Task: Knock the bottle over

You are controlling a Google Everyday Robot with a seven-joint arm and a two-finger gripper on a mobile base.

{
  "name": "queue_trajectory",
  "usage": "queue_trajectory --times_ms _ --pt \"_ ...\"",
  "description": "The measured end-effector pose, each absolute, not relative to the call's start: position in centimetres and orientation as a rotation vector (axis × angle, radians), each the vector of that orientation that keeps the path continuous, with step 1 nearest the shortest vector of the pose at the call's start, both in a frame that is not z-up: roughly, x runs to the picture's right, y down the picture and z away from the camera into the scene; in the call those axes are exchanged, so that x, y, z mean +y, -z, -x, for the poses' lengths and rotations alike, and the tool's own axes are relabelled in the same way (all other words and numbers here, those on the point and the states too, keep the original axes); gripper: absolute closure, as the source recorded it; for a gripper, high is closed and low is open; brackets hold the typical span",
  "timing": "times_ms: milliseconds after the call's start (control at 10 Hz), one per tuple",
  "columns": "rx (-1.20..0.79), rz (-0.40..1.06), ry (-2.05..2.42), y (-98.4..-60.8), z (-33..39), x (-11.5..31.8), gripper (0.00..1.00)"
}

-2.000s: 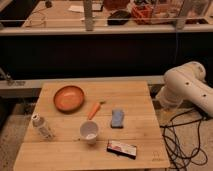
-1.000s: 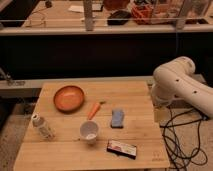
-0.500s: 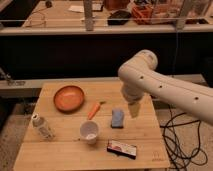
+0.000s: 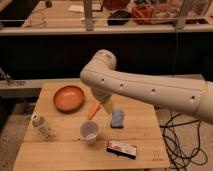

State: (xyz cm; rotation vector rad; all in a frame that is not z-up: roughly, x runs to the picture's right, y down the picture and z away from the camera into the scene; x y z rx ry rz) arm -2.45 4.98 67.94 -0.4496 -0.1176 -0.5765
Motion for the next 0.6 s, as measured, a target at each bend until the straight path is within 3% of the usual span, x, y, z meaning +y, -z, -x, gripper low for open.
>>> queue_trajectory --times_ms 600 --pt "-0.16 0.384 0.729 -71.5 14.7 2.2 0.2"
